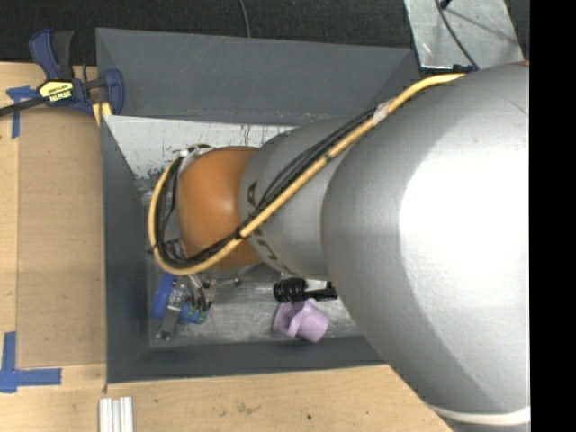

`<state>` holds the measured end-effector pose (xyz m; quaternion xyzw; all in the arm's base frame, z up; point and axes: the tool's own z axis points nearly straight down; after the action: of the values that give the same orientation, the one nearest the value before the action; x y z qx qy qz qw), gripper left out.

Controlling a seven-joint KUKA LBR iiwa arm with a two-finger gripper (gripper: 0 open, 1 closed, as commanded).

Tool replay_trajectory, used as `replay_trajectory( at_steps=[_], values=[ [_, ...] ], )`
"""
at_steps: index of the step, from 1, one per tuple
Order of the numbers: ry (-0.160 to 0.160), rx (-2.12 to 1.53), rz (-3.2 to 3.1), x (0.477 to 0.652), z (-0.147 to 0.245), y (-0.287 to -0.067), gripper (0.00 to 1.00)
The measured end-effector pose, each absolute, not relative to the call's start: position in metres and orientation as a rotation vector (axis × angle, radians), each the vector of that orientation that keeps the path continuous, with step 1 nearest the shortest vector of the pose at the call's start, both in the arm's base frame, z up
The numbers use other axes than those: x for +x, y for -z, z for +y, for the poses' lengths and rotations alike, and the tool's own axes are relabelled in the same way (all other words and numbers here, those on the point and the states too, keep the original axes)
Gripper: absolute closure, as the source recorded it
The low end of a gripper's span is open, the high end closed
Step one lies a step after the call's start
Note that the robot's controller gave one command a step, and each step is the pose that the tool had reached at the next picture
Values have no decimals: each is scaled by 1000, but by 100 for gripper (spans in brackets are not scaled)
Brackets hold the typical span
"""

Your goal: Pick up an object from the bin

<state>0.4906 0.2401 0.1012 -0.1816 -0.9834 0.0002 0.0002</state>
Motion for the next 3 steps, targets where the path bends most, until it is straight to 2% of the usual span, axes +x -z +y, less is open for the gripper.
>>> replay_trajectory(
  at_steps=[2,3],
  values=[
    [-3,-570,-3087,490,240,-116,100],
    [-7,-568,-3084,489,239,-137,100]
  ],
)
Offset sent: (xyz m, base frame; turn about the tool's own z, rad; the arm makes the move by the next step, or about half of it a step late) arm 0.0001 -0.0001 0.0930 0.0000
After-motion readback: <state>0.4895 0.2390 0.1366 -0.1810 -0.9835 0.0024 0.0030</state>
